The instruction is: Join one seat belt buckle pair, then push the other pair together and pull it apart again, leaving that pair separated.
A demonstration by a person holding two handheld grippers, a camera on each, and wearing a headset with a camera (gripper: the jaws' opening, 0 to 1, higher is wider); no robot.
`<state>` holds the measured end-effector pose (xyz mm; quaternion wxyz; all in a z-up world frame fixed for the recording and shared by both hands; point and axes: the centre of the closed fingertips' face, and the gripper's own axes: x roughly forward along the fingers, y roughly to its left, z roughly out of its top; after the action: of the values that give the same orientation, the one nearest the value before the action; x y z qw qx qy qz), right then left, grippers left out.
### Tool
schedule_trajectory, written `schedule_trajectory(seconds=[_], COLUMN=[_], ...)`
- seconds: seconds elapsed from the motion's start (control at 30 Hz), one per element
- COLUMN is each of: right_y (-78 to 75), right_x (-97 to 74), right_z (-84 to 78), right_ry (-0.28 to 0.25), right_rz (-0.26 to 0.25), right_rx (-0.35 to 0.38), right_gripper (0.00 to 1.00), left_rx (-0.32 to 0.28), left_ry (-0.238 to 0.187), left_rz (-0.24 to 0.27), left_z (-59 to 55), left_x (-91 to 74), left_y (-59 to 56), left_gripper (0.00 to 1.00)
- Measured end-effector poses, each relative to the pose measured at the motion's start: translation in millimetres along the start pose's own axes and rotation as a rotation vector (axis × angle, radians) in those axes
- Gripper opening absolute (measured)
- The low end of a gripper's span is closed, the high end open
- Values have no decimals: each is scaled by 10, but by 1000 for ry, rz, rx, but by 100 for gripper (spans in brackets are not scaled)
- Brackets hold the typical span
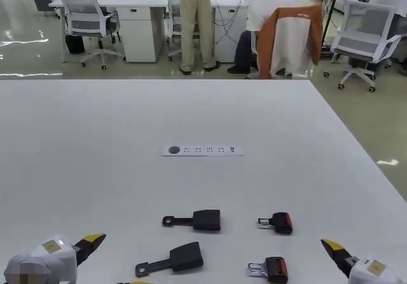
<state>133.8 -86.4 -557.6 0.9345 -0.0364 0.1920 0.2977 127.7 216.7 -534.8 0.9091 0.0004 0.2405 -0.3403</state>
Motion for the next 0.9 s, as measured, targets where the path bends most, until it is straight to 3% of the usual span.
schedule_trajectory(seconds=[0.5, 0.67, 0.9], right_y=[5, -5, -44], right_x=[26, 63, 143], right_z=[-23, -57, -79], right_ry=[13, 22, 32], right_rz=[7, 10, 19], right_rx=[-3, -3, 3], right_gripper=[96, 96, 96], left_rx=[6, 7, 2], left_ry=[14, 14, 26], left_rz=[-10, -12, -23], left_z=[-27, 16, -21], left_x=[53, 102, 198], left_y=[20, -4, 34], left_gripper=[100, 100, 100])
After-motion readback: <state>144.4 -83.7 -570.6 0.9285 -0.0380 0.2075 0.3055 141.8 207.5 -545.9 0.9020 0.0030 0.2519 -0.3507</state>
